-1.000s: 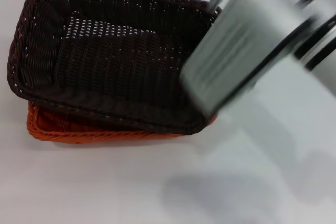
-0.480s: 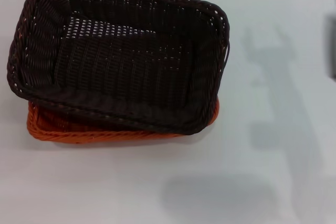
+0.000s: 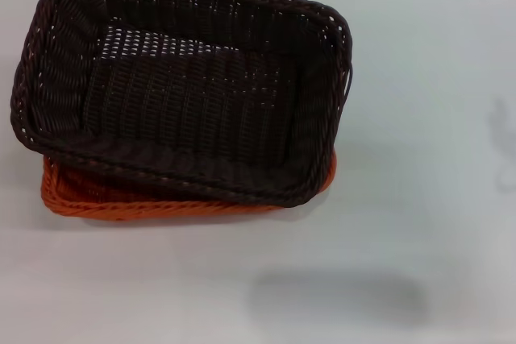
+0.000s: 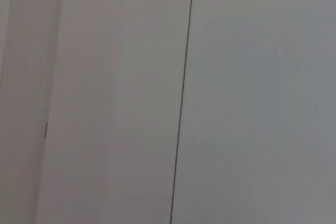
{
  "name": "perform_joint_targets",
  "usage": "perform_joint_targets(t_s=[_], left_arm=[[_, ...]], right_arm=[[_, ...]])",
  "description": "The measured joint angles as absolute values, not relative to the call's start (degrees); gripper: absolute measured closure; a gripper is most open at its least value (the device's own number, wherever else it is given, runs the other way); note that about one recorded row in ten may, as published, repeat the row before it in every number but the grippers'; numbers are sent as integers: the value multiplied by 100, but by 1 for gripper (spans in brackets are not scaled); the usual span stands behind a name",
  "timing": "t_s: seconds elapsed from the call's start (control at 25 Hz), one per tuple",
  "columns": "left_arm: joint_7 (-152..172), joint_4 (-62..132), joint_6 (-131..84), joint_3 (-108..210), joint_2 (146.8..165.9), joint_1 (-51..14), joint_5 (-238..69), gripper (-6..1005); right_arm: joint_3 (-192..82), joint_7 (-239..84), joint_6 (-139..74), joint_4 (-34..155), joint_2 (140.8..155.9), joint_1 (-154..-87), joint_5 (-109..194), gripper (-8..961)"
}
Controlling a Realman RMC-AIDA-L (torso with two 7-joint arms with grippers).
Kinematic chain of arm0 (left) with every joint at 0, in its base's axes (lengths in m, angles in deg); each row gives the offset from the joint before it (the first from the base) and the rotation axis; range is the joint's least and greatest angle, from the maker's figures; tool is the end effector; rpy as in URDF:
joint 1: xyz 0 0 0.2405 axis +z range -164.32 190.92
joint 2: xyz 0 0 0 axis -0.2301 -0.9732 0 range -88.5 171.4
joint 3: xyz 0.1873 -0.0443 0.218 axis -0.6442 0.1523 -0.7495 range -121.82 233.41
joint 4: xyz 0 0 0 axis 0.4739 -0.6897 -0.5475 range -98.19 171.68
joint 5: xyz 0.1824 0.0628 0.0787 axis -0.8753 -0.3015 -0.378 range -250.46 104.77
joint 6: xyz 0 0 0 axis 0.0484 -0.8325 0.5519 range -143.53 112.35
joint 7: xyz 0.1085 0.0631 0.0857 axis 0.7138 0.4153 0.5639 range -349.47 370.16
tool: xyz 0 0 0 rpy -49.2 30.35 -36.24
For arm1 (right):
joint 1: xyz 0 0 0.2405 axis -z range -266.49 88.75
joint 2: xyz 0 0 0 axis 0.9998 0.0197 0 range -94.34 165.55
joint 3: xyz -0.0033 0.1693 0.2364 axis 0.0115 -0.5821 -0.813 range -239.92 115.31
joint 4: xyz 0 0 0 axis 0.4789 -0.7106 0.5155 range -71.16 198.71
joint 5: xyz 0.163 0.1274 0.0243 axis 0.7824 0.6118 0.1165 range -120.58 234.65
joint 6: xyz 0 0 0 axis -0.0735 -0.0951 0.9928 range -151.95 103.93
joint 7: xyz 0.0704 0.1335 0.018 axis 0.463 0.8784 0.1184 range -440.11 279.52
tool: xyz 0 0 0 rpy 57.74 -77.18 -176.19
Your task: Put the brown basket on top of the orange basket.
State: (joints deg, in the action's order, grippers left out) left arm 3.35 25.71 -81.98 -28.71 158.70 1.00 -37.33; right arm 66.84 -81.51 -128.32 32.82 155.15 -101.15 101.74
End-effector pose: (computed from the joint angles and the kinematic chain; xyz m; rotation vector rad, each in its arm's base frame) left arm -0.4734 0.2612 0.0818 -0.9090 -0.6970 -0.5032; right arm 0.2674 0.2661 0.0238 -1.1484 0.0475 1.2566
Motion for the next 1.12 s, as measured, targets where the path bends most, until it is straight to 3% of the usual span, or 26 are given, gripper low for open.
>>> perform_joint_targets(t_s=[0.4,1.12], left_arm=[[360,2566,-8211,-2849,15869,49,-3718,333],[380,2610,-8175,-2540,15772,-40,-3717,333]], right_arm=[[6727,-8387,-11907,4438,15506,-10219,10491,273],[6791,-8221,-10764,4494,15484,-10290,10589,273]])
